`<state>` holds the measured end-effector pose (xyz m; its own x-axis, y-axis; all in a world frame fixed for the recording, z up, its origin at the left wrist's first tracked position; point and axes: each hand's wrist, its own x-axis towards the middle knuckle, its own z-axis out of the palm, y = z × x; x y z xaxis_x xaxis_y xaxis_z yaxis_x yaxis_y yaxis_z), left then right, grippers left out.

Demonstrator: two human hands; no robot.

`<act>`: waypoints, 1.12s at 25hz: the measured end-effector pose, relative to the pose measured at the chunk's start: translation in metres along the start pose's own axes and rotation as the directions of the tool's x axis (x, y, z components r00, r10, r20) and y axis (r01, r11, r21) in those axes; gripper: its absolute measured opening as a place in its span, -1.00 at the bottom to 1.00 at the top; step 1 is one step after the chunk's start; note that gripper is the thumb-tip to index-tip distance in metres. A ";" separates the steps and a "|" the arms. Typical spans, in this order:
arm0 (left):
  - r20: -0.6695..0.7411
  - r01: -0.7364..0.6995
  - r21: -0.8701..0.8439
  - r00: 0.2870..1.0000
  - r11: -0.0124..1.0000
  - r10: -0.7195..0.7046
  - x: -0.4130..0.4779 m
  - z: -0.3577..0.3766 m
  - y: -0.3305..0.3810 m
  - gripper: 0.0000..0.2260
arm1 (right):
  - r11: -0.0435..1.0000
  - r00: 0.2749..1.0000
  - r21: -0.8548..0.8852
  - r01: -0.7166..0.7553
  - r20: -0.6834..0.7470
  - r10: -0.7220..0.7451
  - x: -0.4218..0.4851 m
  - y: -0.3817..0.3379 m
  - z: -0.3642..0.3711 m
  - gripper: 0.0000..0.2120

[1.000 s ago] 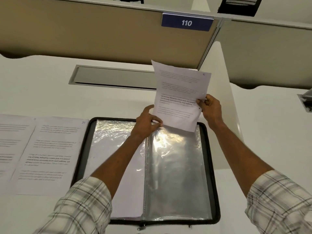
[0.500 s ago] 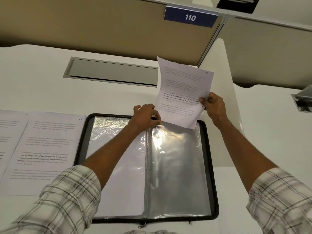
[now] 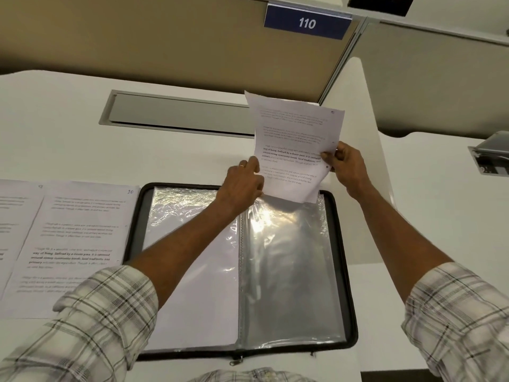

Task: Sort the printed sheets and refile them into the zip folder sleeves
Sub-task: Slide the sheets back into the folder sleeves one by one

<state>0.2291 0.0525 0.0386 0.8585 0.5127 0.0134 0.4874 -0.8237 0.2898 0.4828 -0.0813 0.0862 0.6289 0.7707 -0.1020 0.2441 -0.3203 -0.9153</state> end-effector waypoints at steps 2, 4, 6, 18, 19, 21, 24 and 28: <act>0.006 -0.078 -0.087 0.997 0.993 0.079 -0.001 -0.003 -0.004 -0.83 | 1.000 1.000 0.012 -0.002 0.009 0.001 -0.001 -0.002 -0.001 -0.68; 0.067 -0.051 -0.183 0.996 0.982 0.064 -0.001 -0.003 -0.009 -0.86 | 1.000 1.000 0.028 -0.007 0.031 0.006 -0.001 -0.003 -0.003 -0.65; 0.093 0.008 -0.256 0.996 0.967 0.017 -0.002 0.000 -0.016 -0.88 | 0.999 0.999 0.042 -0.008 0.048 0.006 -0.001 -0.005 -0.005 -0.64; 0.125 0.134 -0.606 0.989 0.784 -0.073 0.005 0.013 -0.040 -0.85 | 0.997 0.992 0.033 -0.071 0.109 0.067 0.015 -0.002 -0.001 -0.65; 0.121 0.130 -0.606 0.990 0.785 -0.070 0.007 0.014 -0.038 -0.85 | 0.997 0.991 0.033 -0.070 0.114 0.066 0.016 -0.003 -0.001 -0.65; 0.117 0.122 -0.615 0.991 0.779 -0.063 0.008 0.014 -0.035 -0.87 | 0.996 0.989 0.041 -0.074 0.128 0.068 0.018 -0.002 0.001 -0.66; 0.137 0.113 -0.607 0.990 0.787 -0.036 0.009 0.015 -0.032 -0.90 | 0.991 0.986 0.064 -0.120 0.120 0.112 0.017 0.003 0.005 -0.68; 0.146 0.094 -0.603 0.989 0.792 -0.006 0.011 0.016 -0.033 -0.90 | 0.974 0.977 0.111 -0.197 0.102 0.186 0.014 0.014 0.010 -0.58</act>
<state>0.2254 0.0816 0.0137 0.8696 0.4767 -0.1286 0.3706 -0.4582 0.8079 0.4872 -0.0696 0.0677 0.5849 0.7499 -0.3091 0.0319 -0.4021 -0.9150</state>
